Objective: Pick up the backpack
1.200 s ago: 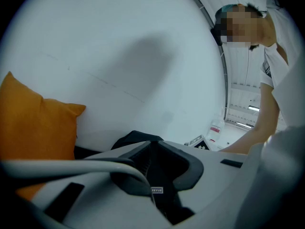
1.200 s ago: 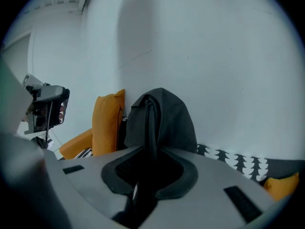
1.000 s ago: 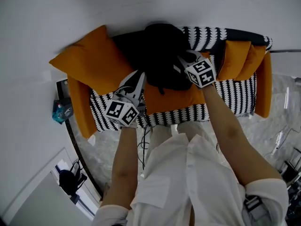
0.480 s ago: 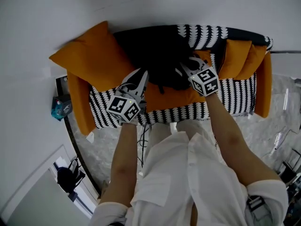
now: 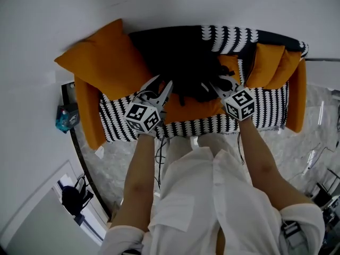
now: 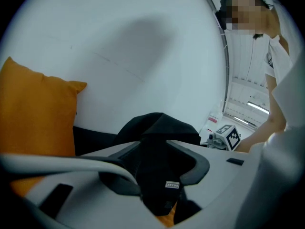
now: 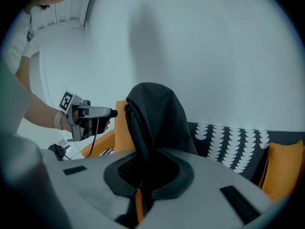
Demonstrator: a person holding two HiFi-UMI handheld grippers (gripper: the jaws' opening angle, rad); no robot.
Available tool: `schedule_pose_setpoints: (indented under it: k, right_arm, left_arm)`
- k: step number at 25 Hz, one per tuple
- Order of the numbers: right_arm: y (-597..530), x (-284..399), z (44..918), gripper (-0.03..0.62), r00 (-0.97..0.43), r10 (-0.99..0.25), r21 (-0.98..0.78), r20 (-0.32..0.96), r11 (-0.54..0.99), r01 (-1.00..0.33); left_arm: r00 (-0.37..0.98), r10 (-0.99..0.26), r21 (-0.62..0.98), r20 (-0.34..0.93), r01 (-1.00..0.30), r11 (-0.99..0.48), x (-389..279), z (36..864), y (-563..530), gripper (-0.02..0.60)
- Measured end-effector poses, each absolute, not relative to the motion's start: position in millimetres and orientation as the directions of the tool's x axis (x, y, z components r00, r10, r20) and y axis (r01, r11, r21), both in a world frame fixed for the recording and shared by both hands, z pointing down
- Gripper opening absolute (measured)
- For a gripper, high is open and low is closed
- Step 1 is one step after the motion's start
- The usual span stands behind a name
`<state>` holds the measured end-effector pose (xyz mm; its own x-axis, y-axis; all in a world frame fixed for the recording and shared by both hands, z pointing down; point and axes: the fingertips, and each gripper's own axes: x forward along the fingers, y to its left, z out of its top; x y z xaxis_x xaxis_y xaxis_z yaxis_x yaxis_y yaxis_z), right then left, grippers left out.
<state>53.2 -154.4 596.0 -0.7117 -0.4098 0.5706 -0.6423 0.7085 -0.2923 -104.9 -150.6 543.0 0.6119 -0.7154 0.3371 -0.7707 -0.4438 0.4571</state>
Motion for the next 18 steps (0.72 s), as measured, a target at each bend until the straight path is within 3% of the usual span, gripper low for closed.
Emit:
schedule_pose_setpoints:
  k: [9, 18]
  right_arm:
    - [-127, 62, 593, 0.032, -0.721, -0.374, -0.299, 0.583, 0.727, -0.618]
    - [-112, 60, 592, 0.031, -0.723, -0.352, -0.282, 0.594, 0.750, -0.598]
  left_arm:
    - [0.626, -0.640, 0.369, 0.446, -0.780, -0.505, -91, 580, -143, 0.259]
    - [0.642, -0.567, 0.084, 0.516, -0.696, -0.713, -69, 588, -158, 0.281]
